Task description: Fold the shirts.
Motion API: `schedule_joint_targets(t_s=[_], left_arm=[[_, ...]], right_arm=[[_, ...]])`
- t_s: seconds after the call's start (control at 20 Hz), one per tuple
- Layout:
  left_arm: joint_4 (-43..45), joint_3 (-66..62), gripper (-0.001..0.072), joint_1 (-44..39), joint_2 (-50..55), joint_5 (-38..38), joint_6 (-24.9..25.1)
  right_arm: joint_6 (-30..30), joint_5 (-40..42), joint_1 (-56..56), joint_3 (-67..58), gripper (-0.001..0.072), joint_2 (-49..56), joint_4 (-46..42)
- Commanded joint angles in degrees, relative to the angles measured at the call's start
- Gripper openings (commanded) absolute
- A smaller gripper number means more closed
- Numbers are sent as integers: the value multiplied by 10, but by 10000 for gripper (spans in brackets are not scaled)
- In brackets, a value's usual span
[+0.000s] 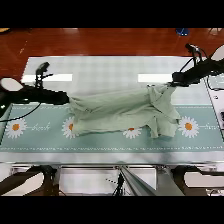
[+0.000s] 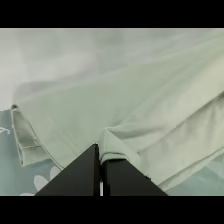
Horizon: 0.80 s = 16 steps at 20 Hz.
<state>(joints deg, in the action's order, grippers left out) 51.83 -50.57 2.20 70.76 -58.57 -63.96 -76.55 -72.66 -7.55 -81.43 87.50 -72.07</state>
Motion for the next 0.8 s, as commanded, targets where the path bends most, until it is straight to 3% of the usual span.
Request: schedule_joint_targets(t_s=[0.0, 0.05, 0.2, 0.3, 0.4, 0.55, 0.65, 0.75], left_arm=[[-14, 0, 30, -4, 63, 10, 5], [-13, -5, 64, -4, 66, 5, 4], [-2, -56, 358, 13, 63, -73, 5], [18, -106, 370, 40, 60, -163, -1], [22, -134, 370, 77, 43, -231, -12], [35, -99, 391, 132, -5, -261, -12], [34, -30, 471, 163, -29, -261, -12], [25, 45, 489, 175, -34, -259, -9]], right_arm=[[-6, 9, 0, 0, 145, 19, 0], [-1, -2, 0, -1, 273, 15, -3], [34, -92, -11, -30, 415, -8, -29], [29, -124, -30, -36, 464, -49, -49], [26, -157, -45, -35, 464, -94, -116], [18, -164, -80, -22, 464, -145, -166], [18, -153, -105, 9, 464, -166, -137], [24, -139, -125, 47, 494, -176, -89]])
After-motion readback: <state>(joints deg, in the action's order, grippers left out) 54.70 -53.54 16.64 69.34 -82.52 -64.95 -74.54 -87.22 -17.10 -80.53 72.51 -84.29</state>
